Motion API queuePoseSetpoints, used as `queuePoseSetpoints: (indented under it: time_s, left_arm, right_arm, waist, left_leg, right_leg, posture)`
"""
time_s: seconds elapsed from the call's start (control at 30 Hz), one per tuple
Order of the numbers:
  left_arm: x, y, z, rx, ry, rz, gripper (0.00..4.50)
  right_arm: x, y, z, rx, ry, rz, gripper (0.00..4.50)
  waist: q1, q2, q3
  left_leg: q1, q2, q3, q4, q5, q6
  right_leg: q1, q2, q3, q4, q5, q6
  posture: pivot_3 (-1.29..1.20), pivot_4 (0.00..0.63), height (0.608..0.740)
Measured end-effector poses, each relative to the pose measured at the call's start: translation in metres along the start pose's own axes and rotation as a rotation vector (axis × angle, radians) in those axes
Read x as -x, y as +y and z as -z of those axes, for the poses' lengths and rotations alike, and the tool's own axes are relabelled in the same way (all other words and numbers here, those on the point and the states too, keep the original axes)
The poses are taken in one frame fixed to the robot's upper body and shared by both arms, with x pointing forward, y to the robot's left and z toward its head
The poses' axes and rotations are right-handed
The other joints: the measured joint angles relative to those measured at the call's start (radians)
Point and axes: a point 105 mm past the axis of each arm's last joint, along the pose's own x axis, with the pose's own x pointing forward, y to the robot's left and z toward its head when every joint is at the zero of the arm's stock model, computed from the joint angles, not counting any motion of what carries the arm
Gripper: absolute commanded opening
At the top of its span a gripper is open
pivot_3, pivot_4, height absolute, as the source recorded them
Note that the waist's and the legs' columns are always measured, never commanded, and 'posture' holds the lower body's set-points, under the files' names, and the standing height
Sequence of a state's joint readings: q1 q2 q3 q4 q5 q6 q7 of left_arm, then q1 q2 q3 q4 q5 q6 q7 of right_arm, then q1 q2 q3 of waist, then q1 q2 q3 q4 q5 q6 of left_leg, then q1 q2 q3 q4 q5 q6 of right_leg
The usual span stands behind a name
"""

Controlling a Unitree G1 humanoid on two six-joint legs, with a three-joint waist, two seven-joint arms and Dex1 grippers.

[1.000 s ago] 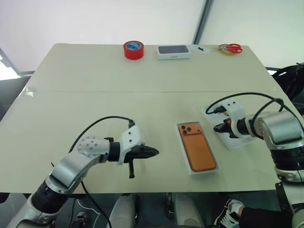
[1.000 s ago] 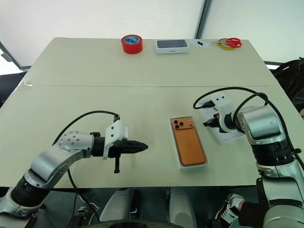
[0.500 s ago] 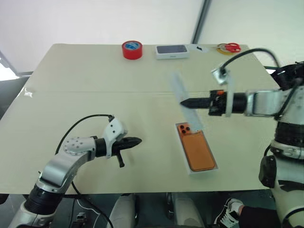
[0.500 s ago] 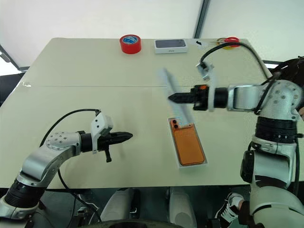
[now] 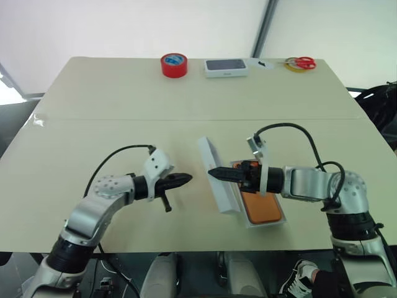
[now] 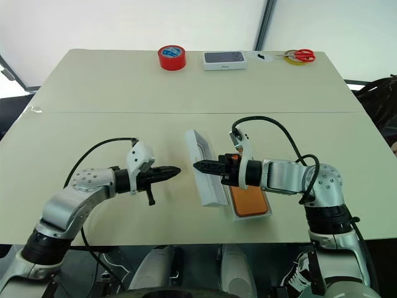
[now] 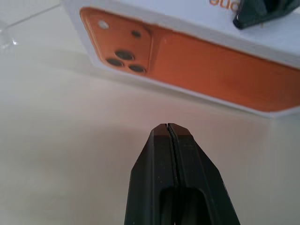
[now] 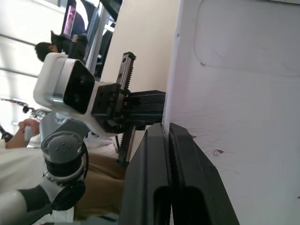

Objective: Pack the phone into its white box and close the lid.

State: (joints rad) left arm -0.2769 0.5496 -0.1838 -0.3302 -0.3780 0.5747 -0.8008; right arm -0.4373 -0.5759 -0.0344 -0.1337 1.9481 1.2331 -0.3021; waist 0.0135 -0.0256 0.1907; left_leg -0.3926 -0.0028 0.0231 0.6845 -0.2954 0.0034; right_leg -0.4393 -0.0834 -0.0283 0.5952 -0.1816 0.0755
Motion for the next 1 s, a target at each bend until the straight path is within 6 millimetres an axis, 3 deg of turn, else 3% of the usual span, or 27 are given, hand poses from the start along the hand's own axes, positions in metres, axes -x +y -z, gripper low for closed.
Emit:
queuePoseSetpoints:
  time_s: [0.17,0.33,0.4,0.5,0.67,0.87,1.0]
  left_arm:
    - [-0.023,0.001,-0.003,0.007,-0.011,0.010,0.00]
    - [-0.056,-0.012,-0.019,-0.025,-0.041,0.073,0.00]
    - [-0.065,-0.017,-0.020,-0.029,-0.039,0.092,0.00]
    - [-0.079,-0.022,-0.021,-0.031,-0.035,0.115,0.00]
    - [-0.096,-0.031,-0.029,-0.036,-0.047,0.149,0.00]
    - [-0.096,-0.032,-0.030,-0.037,-0.052,0.159,0.00]
    - [-0.084,-0.018,-0.034,-0.003,-0.072,0.094,0.00]
  right_arm:
    - [0.019,-0.012,-0.005,0.045,0.015,0.111,3.51]
    - [0.053,0.008,-0.049,0.285,-0.011,0.265,3.51]
    - [0.061,0.006,-0.057,0.343,-0.022,0.318,3.51]
    - [0.068,-0.008,-0.063,0.388,-0.023,0.399,2.58]
    - [0.078,-0.024,-0.073,0.489,-0.027,0.501,0.08]
    - [0.092,-0.048,-0.078,0.739,0.038,0.689,0.03]
    - [0.097,-0.071,-0.064,0.859,0.169,0.762,0.03]
  waist:
    - [-0.002,0.001,0.001]
    - [-0.001,0.001,0.001]
    - [-0.001,0.000,0.000]
    - [0.000,0.001,0.000]
    - [0.000,0.001,0.000]
    - [-0.001,0.001,0.000]
    - [-0.001,0.001,0.000]
  left_leg:
    - [0.000,0.000,0.000,0.000,0.000,0.000]
    - [-0.001,0.001,0.000,0.000,-0.001,0.001]
    - [0.000,0.001,0.001,0.000,-0.002,0.003]
    - [-0.001,0.000,0.001,0.000,-0.002,0.003]
    - [-0.001,0.000,0.001,0.001,-0.002,0.003]
    - [-0.001,0.001,0.001,0.000,-0.002,0.003]
    - [-0.001,0.001,0.001,0.001,-0.002,0.003]
  right_leg:
    - [-0.001,0.001,0.000,0.000,0.000,0.000]
    - [-0.001,0.001,0.000,-0.001,0.000,0.000]
    - [-0.001,0.002,0.000,-0.001,-0.001,0.000]
    - [-0.001,0.001,0.001,-0.001,-0.001,0.000]
    - [-0.001,0.001,0.001,-0.001,-0.001,-0.001]
    - [-0.002,0.001,0.001,-0.001,-0.001,0.000]
    - [-0.002,0.001,0.001,-0.001,-0.002,-0.001]
  posture:
    - [0.00,0.150,0.732]
    - [0.00,0.150,0.732]
    - [0.00,0.150,0.732]
    - [0.00,0.150,0.732]
    - [0.00,0.150,0.732]
    - [0.00,0.150,0.732]
    - [0.00,0.150,0.732]
